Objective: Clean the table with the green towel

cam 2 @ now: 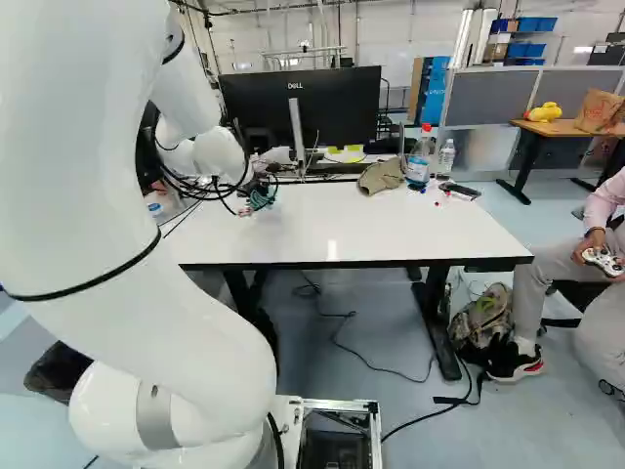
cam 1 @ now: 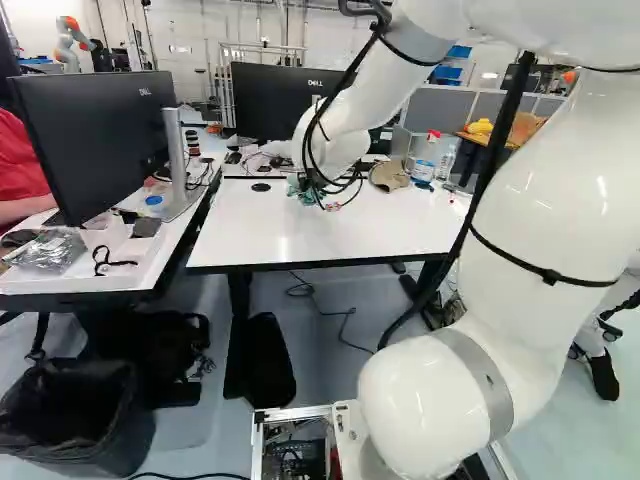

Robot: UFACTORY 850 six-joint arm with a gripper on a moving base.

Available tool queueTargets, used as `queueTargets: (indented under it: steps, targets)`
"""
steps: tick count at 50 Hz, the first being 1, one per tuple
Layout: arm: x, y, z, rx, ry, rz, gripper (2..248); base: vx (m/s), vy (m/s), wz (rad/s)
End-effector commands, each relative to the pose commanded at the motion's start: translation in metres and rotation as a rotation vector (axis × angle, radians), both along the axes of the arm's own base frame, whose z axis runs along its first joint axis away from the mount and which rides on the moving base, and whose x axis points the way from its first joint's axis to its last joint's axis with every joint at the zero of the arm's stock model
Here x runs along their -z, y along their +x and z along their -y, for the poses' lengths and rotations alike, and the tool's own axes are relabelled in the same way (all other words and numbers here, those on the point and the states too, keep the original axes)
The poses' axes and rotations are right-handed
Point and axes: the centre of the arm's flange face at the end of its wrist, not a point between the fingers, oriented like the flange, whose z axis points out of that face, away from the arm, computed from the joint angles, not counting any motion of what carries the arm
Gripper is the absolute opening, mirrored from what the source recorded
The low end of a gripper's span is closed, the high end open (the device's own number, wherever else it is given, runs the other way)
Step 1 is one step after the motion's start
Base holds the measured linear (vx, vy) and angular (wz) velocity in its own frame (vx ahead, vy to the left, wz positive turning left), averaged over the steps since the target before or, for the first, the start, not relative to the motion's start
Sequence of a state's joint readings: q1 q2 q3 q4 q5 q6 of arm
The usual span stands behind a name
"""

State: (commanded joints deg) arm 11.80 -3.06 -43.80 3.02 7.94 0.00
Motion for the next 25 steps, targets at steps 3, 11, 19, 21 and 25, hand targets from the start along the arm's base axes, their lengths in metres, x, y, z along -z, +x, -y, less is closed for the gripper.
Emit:
queueTargets:
  steps: [3, 11, 19, 21, 25]
  targets:
    - [0.0, 0.001, -0.005, -0.009, 0.0, 0.0, 48, 0.0, 0.0, 0.0]
    - [0.0, 0.006, -0.018, -0.033, 0.0, 0.001, 48, 0.0, 0.0, 0.0]
    - [0.0, 0.013, -0.031, -0.056, 0.001, 0.003, 48, 0.0, 0.0, 0.0]
    - [0.0, 0.014, -0.035, -0.062, 0.001, 0.003, 48, 0.0, 0.0, 0.0]
    - [0.0, 0.017, -0.041, -0.073, 0.001, 0.004, 48, 0.0, 0.0, 0.0]
